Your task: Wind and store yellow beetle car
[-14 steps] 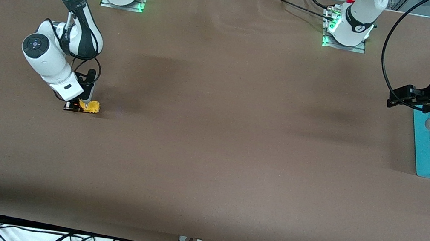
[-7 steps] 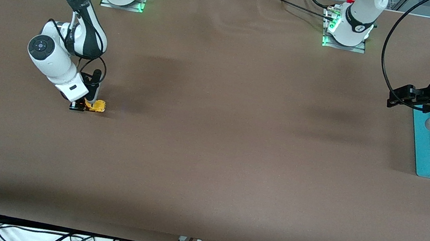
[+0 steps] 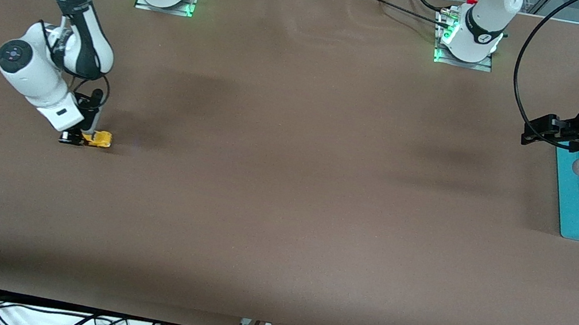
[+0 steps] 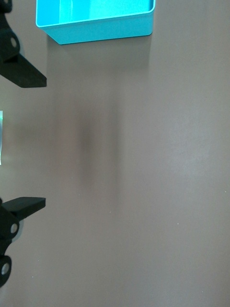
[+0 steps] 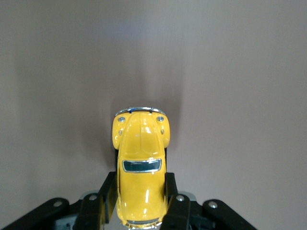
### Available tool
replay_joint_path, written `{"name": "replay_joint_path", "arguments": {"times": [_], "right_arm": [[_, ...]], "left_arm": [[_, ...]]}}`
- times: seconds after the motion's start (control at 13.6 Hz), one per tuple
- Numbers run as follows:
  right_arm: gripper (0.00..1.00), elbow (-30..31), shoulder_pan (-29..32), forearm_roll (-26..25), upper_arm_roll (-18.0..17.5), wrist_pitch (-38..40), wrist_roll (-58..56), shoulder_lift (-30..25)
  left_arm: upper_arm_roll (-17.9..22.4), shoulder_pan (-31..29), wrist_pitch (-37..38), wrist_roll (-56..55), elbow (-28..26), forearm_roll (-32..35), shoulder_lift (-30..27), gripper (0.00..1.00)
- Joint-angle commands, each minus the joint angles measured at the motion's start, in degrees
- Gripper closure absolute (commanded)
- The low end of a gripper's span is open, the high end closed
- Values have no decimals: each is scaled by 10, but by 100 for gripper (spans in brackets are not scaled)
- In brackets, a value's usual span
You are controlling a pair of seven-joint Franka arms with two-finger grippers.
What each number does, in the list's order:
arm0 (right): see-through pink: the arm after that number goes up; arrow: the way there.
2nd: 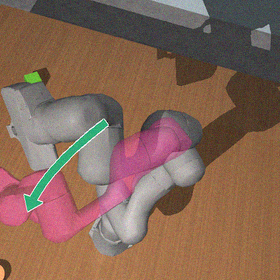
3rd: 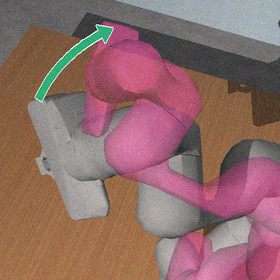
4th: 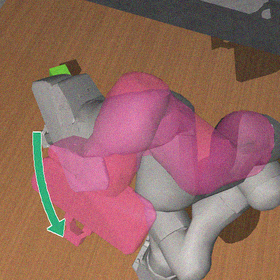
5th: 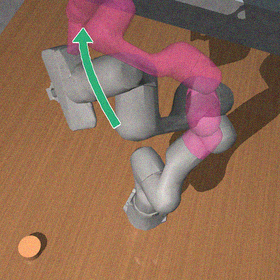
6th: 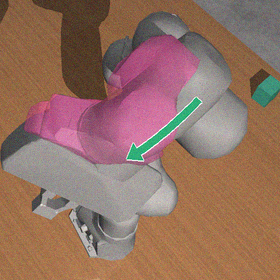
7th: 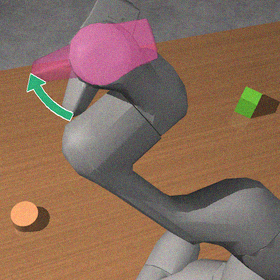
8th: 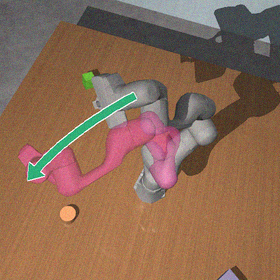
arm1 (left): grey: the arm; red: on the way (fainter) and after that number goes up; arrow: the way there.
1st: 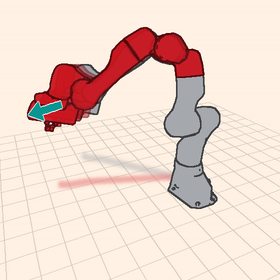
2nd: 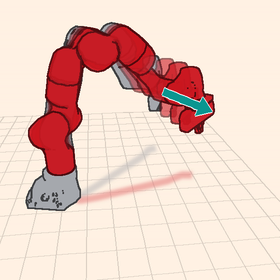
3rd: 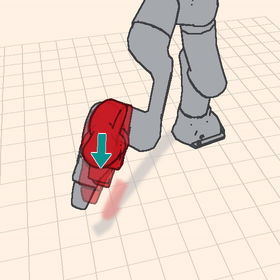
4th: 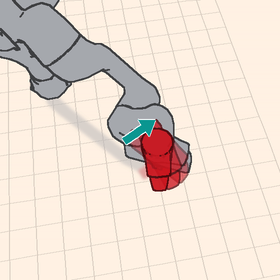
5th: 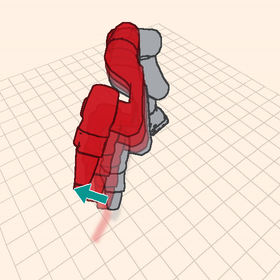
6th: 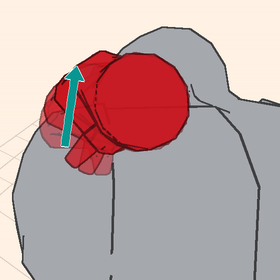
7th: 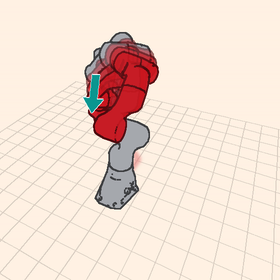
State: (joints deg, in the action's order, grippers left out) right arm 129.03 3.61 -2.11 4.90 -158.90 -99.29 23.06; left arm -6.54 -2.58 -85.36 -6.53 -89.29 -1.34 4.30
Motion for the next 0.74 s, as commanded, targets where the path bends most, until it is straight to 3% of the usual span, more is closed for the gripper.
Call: {"name": "replay_joint_path", "arguments": {"times": [0.0,0.37,0.44,0.52,0.66], "right_arm": [[83,-14,44,4,-6,-7,-51,37],[79,-32,60,6,-7,-7,-73,49],[46,-32,60,8,-8,-6,-71,48],[0,-33,60,8,-9,-4,-70,46],[0,-45,59,9,-9,1,-70,40]], "left_arm": [[-2,1,13,0,19,16,7,0],[-2,1,14,0,19,16,7,0],[-2,1,14,0,19,16,7,0],[-2,1,14,0,19,16,7,0],[-2,1,14,0,19,16,7,0]]}}
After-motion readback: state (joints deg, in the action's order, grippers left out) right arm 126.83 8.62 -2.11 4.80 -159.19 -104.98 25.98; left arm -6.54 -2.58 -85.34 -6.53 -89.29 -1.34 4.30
